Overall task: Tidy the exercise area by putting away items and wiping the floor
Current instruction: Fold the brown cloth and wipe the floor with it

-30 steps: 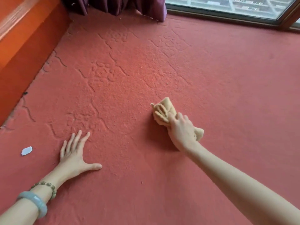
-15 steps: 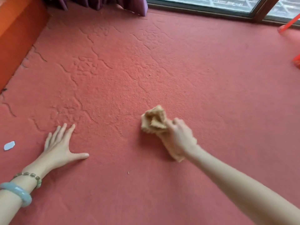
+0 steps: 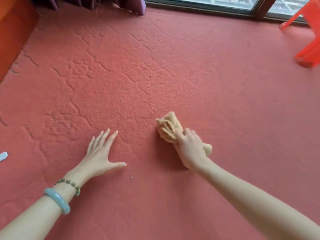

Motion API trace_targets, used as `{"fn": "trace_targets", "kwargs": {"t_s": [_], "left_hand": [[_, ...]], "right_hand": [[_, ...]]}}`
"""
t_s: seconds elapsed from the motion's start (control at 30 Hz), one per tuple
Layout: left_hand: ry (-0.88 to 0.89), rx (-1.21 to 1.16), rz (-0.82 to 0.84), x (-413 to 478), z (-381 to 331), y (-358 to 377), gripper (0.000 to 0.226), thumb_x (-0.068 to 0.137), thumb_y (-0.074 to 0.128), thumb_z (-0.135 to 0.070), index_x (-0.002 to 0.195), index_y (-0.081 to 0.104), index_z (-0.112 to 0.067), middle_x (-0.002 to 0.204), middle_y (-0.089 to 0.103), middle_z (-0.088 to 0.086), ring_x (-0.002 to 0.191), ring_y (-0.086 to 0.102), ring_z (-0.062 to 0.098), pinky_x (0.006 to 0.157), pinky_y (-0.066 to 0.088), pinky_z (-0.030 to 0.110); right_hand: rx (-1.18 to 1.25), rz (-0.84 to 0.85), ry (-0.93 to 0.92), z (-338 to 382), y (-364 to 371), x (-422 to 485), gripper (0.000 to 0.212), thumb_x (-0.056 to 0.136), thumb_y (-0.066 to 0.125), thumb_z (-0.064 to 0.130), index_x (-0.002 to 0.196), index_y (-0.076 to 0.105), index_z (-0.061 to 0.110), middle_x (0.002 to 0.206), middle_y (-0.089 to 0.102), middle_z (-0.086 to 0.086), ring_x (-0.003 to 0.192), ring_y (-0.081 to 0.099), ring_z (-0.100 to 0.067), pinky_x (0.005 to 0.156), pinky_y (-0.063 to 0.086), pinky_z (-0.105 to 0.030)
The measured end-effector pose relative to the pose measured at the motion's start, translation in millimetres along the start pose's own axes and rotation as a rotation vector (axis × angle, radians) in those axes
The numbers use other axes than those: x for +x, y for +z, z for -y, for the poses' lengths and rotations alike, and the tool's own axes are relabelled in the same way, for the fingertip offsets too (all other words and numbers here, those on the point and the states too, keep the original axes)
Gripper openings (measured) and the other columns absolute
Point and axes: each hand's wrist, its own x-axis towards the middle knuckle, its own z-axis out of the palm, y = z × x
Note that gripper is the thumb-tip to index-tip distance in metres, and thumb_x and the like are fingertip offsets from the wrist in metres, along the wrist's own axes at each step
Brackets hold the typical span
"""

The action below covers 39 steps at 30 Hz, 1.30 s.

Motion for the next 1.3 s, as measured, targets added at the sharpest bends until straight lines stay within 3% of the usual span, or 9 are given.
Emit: {"fn": "trace_targets", "kwargs": {"t_s": [0.1,0.23,0.37,0.57,0.73,0.83,0.97,1.1,1.3], "left_hand": [[0.069,0.041,-0.012,-1.0,0.4,3.2,0.115,0.058,0.055,-0.075,0.142,-0.015,-0.042,0.153,-0.018,-0.011,0.138,-0.024,0.006,0.114,-0.016,0.034],[0.224,0.223,0.005,-11.8,23.2,7.1,0.085,0.074,0.03,-0.067,0.136,-0.027,-0.051,0.158,-0.014,0.0,0.139,-0.025,0.009,0.109,-0.025,0.029],[0.169,0.185,0.063,-17.1,26.9,1.9,0.118,0.046,0.044,-0.084,0.144,-0.007,-0.044,0.156,-0.013,-0.007,0.141,-0.021,0.01,0.113,-0.017,0.032],[0.118,0.173,0.028,-14.4,18.0,5.0,0.114,0.048,0.014,-0.099,0.145,-0.008,-0.044,0.157,-0.018,-0.005,0.137,-0.028,0.007,0.114,-0.017,0.035],[0.103,0.205,-0.028,-6.9,-3.3,7.7,0.099,0.069,0.024,-0.087,0.147,-0.013,-0.038,0.154,-0.024,-0.004,0.139,-0.029,0.013,0.115,-0.018,0.04],[0.07,0.185,-0.026,2.0,-13.7,11.9,0.08,0.088,0.028,-0.066,0.148,-0.011,-0.032,0.157,-0.019,0.0,0.142,-0.024,0.016,0.115,-0.016,0.04],[0.026,0.177,-0.051,9.5,-12.9,21.2,0.068,0.096,0.024,-0.054,0.149,-0.009,-0.028,0.158,-0.014,0.002,0.144,-0.018,0.018,0.116,-0.012,0.04],[0.024,0.21,-0.087,11.3,-11.5,27.3,0.068,0.096,0.025,-0.052,0.15,-0.008,-0.026,0.159,-0.011,0.003,0.145,-0.015,0.02,0.115,-0.012,0.04],[0.034,0.222,-0.102,10.8,-12.7,28.3,0.068,0.096,0.026,-0.052,0.15,-0.005,-0.026,0.159,-0.009,0.003,0.145,-0.013,0.02,0.115,-0.011,0.039]], "right_hand": [[0.063,0.01,-0.287,79.0,14.0,-48.9,0.041,0.055,0.08,0.02,0.094,0.067,0.02,0.069,0.059,-0.005,0.055,0.056,-0.026,0.048,0.043,-0.028],[0.021,0.102,-0.458,115.6,25.0,-93.3,0.044,0.059,0.068,0.026,0.102,0.062,0.024,0.072,0.059,0.002,0.057,0.054,-0.018,0.049,0.04,-0.025],[0.09,-0.032,-0.472,68.7,16.1,-72.5,0.033,0.068,0.066,0.029,0.098,0.057,0.019,0.069,0.055,-0.003,0.056,0.053,-0.023,0.048,0.04,-0.027],[-0.002,-0.029,0.134,-100.5,-27.2,-49.8,0.062,0.082,0.03,0.057,0.119,0.056,0.015,0.089,0.052,-0.016,0.089,0.054,-0.038,0.068,0.044,-0.041],[-0.052,-0.003,0.561,-160.4,-43.1,-58.5,0.04,0.093,0.042,0.018,0.133,0.046,0.015,0.1,0.048,-0.023,0.1,0.048,-0.041,0.085,0.045,-0.049],[-0.033,0.0,0.395,-117.3,-33.6,-62.7,0.056,0.092,0.049,0.028,0.145,0.029,0.03,0.091,0.048,-0.017,0.083,0.05,-0.036,0.076,0.045,-0.043],[0.002,-0.041,-0.101,-17.5,-4.0,-100.2,0.038,0.07,0.073,0.019,0.103,0.053,0.017,0.073,0.054,-0.01,0.06,0.056,-0.032,0.051,0.048,-0.036],[0.012,0.026,-0.432,60.8,19.0,-149.2,0.034,0.073,0.053,0.019,0.107,0.057,0.02,0.071,0.055,-0.002,0.055,0.048,-0.02,0.051,0.037,-0.028],[0.071,-0.019,-0.59,43.9,15.6,-151.9,0.029,0.078,0.056,0.025,0.105,0.053,0.018,0.071,0.052,-0.003,0.056,0.047,-0.02,0.051,0.042,-0.027]]}}
